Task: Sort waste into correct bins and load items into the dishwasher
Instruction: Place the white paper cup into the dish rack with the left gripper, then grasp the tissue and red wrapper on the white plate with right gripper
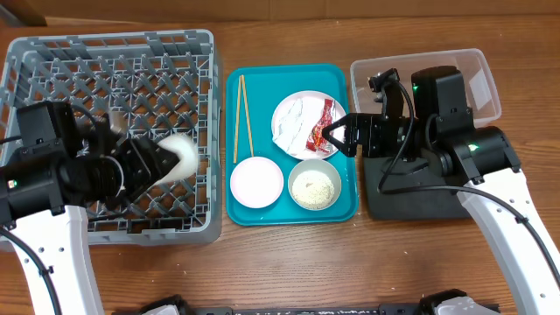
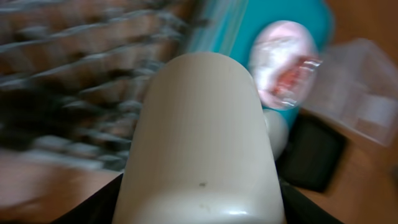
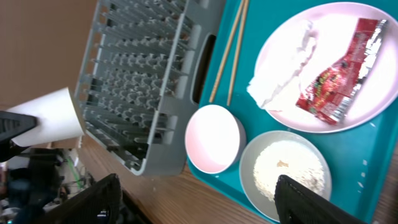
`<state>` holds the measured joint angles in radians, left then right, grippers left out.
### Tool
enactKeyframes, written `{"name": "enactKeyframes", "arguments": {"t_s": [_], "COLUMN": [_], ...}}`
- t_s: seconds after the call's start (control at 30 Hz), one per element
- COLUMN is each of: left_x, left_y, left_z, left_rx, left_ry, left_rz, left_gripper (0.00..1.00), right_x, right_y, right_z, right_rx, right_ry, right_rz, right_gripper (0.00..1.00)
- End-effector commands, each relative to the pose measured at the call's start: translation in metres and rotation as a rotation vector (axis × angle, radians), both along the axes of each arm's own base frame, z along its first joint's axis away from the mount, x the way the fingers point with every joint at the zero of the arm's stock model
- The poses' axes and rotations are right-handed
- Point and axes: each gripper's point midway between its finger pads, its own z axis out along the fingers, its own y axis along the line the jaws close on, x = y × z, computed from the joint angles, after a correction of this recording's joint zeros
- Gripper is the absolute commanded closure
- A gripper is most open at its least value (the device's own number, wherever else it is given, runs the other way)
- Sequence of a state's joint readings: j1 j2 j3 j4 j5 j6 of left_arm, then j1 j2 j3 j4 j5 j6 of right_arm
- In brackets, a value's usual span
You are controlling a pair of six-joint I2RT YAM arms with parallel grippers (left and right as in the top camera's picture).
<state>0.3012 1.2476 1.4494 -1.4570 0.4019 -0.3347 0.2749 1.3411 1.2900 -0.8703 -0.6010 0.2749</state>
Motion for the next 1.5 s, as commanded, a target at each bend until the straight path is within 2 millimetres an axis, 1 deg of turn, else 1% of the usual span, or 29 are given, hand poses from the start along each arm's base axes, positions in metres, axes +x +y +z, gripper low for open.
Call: {"name": "enactKeyframes", "arguments": {"t_s": [0.0,0.07,0.13,0.23,0.37,0.4,0.5,0.57,0.67,0.73,0.77,0.8,0.83,0.9,0.97,1.03,1.1,1.13,1.2,1.23,1.27,1.37,1.47], "left_x": [-0.019,-0.023,-0.026,-0.028,-0.022,-0.022,-0.029,-0.030,-0.026,-0.024,-0.023,-0.022,-0.021,-0.017,-0.011,-0.002,0.009,0.014,0.028,0.032,0.037,0.045,0.047], "left_y": [0.057,0.061,0.060,0.054,0.034,0.033,0.045,0.051,0.050,0.048,0.045,0.041,0.036,0.027,0.020,0.018,0.019,0.017,0.012,0.010,0.007,0.001,-0.006], "left_z": [-0.018,-0.025,-0.034,-0.055,-0.087,-0.094,-0.108,-0.112,-0.118,-0.124,-0.127,-0.129,-0.131,-0.132,-0.126,-0.113,-0.089,-0.077,-0.039,-0.026,-0.011,0.027,0.058], "left_rx": [0.297,0.312,0.301,0.262,0.202,0.220,0.322,0.361,0.351,0.337,0.318,0.296,0.267,0.213,0.174,0.165,0.172,0.170,0.164,0.160,0.157,0.146,0.129], "left_ry": [0.150,0.186,0.217,0.260,0.267,0.276,0.344,0.371,0.385,0.405,0.417,0.424,0.427,0.412,0.383,0.331,0.257,0.218,0.090,0.044,-0.009,-0.133,-0.230], "left_rz": [0.169,0.188,0.200,0.192,0.131,0.119,0.170,0.184,0.180,0.173,0.166,0.158,0.140,0.104,0.091,0.074,0.065,0.050,-0.003,-0.024,-0.045,-0.064,-0.077], "left_gripper": [0.40,0.39,0.40,0.41,0.43,0.42,0.41,0.40,0.38,0.35,0.30,0.20,0.12,0.08,0.05,0.04,0.04,0.04,0.03,0.03,0.03,0.03,0.03], "right_x": [0.005,0.005,0.005,0.005,0.005,0.006,0.005,0.004,0.004,0.004,0.004,0.004,0.004,0.004,0.004,0.006,0.007,0.007,0.005,0.004,0.003,0.005,0.018], "right_y": [-0.005,-0.005,-0.005,-0.005,-0.005,-0.005,-0.005,-0.005,-0.005,-0.005,-0.005,-0.005,-0.005,-0.005,-0.005,-0.007,-0.009,-0.009,-0.006,-0.005,-0.002,0.009,0.025], "right_z": [0.006,0.006,0.006,0.005,0.006,0.006,0.006,0.005,0.005,0.005,0.005,0.005,0.005,0.005,0.005,0.004,0.002,0.002,-0.001,-0.002,-0.002,-0.001,-0.004], "right_rx": [-0.032,-0.032,-0.032,-0.033,-0.031,-0.031,-0.032,-0.034,-0.034,-0.034,-0.034,-0.034,-0.034,-0.034,-0.035,-0.047,-0.058,-0.063,-0.106,-0.135,-0.171,-0.273,-0.347], "right_ry": [-0.046,-0.048,-0.047,-0.045,-0.049,-0.049,-0.045,-0.039,-0.039,-0.039,-0.039,-0.038,-0.038,-0.038,-0.039,-0.043,-0.042,-0.044,-0.051,-0.054,-0.060,-0.091,-0.100], "right_rz": [-0.015,-0.015,-0.015,-0.015,-0.015,-0.015,-0.015,-0.015,-0.015,-0.015,-0.015,-0.015,-0.015,-0.015,-0.016,-0.026,-0.040,-0.040,-0.044,-0.047,-0.047,-0.050,-0.058], "right_gripper": [0.19,0.19,0.18,0.18,0.18,0.18,0.18,0.18,0.18,0.18,0.17,0.17,0.18,0.17,0.17,0.15,0.08,0.06,0.06,0.06,0.06,0.02,0.02]}}
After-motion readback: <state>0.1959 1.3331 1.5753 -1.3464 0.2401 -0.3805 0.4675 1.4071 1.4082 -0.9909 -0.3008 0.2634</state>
